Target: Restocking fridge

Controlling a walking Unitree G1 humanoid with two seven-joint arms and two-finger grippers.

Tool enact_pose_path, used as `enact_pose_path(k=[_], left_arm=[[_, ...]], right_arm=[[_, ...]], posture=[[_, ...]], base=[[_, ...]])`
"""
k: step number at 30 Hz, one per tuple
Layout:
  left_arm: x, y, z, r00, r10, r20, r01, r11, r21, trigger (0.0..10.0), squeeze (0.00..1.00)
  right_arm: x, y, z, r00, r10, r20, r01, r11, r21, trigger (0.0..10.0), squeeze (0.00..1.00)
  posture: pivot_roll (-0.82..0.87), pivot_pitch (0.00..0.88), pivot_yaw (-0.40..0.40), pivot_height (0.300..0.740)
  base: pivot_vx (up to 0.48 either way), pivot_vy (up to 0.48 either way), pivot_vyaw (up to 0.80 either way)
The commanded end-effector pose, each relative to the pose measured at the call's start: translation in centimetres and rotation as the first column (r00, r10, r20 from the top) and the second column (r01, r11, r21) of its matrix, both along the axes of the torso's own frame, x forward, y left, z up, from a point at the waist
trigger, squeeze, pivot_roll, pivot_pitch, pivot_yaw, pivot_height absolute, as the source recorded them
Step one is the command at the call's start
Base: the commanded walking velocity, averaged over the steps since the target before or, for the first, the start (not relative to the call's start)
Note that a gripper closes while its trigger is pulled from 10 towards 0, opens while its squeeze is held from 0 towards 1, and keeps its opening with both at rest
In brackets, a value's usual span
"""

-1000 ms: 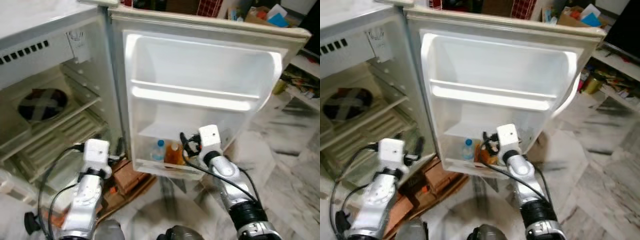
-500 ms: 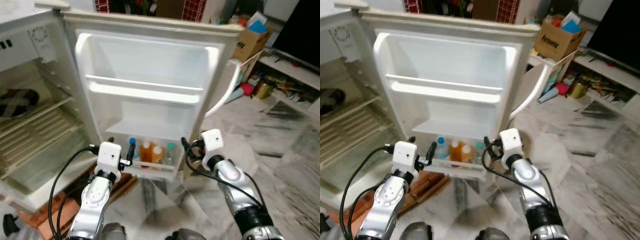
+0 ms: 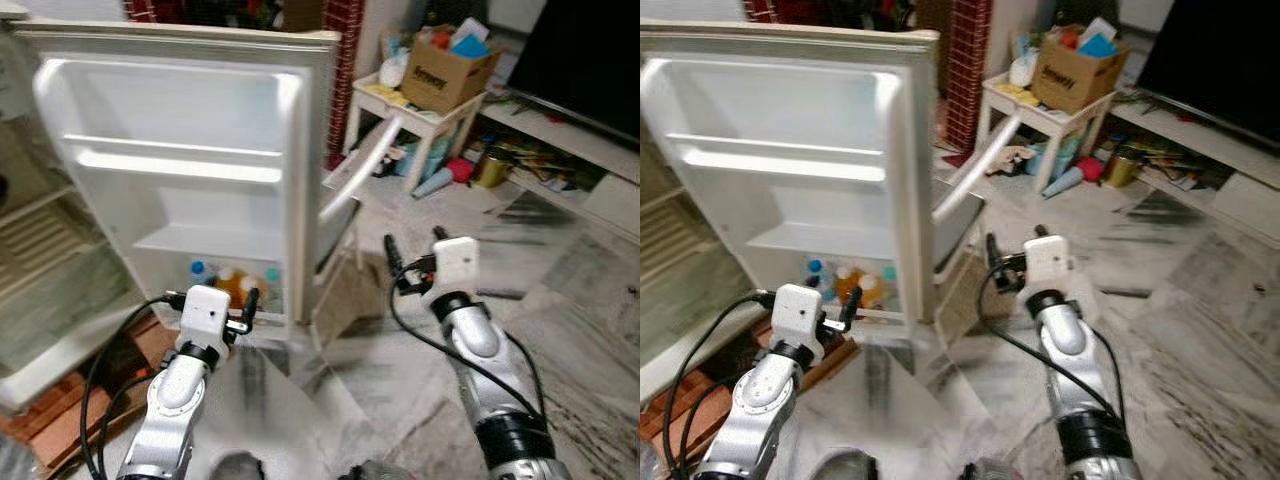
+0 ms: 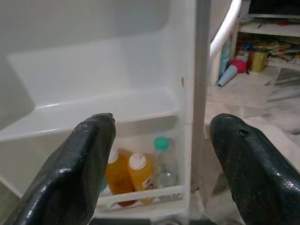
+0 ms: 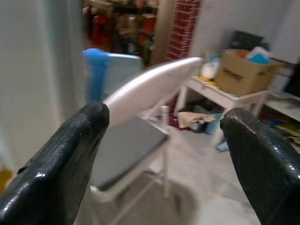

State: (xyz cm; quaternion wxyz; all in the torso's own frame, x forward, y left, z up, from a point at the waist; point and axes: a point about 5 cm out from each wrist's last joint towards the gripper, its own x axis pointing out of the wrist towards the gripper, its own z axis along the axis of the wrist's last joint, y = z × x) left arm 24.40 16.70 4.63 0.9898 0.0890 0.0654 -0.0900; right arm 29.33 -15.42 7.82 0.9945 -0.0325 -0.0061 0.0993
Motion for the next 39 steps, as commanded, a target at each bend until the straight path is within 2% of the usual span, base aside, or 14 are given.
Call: enact_pose_path(k=[1, 4, 8, 13, 17, 21, 30, 39], left_arm=[[0.5, 1.1, 0.4, 1.0, 0.02, -0.002, -0.02, 1.0, 0.004, 10.0, 0.0], [1.0, 2.1, 0.6, 0.999, 0.05, -0.005, -0.05, 0.999, 0.01, 10.0, 0.0], [0.9, 3.5, 0.9, 0.992, 0.127, -0.018, -0.128, 0.991, -0.044, 10.0, 0.0], [0.8, 2.8, 0.6, 0.995, 0.104, -0.01, -0.104, 0.994, -0.013, 10.0, 0.0], [1.0, 2.2, 0.7, 0.991, 0.135, -0.001, -0.135, 0.99, -0.042, 10.0, 0.0], [0.6, 1.8, 0.2, 0.985, 0.175, -0.007, -0.175, 0.983, -0.053, 10.0, 0.0], [0.3, 1.6, -0.1, 0.975, 0.223, -0.011, -0.223, 0.972, -0.074, 10.0, 0.0], [0.2, 1.1, -0.3, 0.975, 0.221, -0.018, -0.221, 0.973, -0.071, 10.0, 0.0]], right_arm=[[0.4, 0.5, 0.3, 1.0, 0.001, 0.014, -0.001, 1.0, 0.023, 10.0, 0.0], [0.9, 0.3, 0.5, 0.999, -0.036, 0.017, 0.035, 0.998, 0.06, 10.0, 0.0], [1.3, -0.3, 1.2, 0.993, -0.11, 0.05, 0.105, 0.991, 0.088, 10.0, 0.0], [0.7, 0.2, 0.8, 0.996, -0.079, 0.048, 0.076, 0.995, 0.065, 10.0, 0.0], [0.6, 0.9, 0.7, 0.999, -0.028, 0.045, 0.025, 0.998, 0.057, 10.0, 0.0], [1.3, 1.6, 1.3, 0.998, 0.017, 0.057, -0.02, 0.998, 0.057, 10.0, 0.0], [3.0, 2.1, 3.3, 0.992, 0.061, 0.107, -0.066, 0.997, 0.046, 10.0, 0.0], [3.1, 1.9, 3.3, 0.991, 0.081, 0.105, -0.084, 0.996, 0.023, 10.0, 0.0]], posture=[[0.11, 0.018, 0.022, 0.74], [0.11, 0.015, 0.038, 0.74], [0.09, 0.003, 0.082, 0.74], [0.09, 0.006, 0.076, 0.74], [0.09, 0.007, 0.049, 0.74], [0.1, 0.003, 0.0, 0.74], [0.12, 0.015, -0.026, 0.74], [0.11, 0.027, -0.026, 0.74]], base=[[0.0, 0.0, 0.0], [0.0, 0.0, 0.0], [0.0, 0.0, 0.0], [0.0, 0.0, 0.09], [0.0, 0.0, 0.8], [0.127, -0.232, 0.8], [0.285, -0.377, 0.74], [0.262, -0.4, 0.0]])
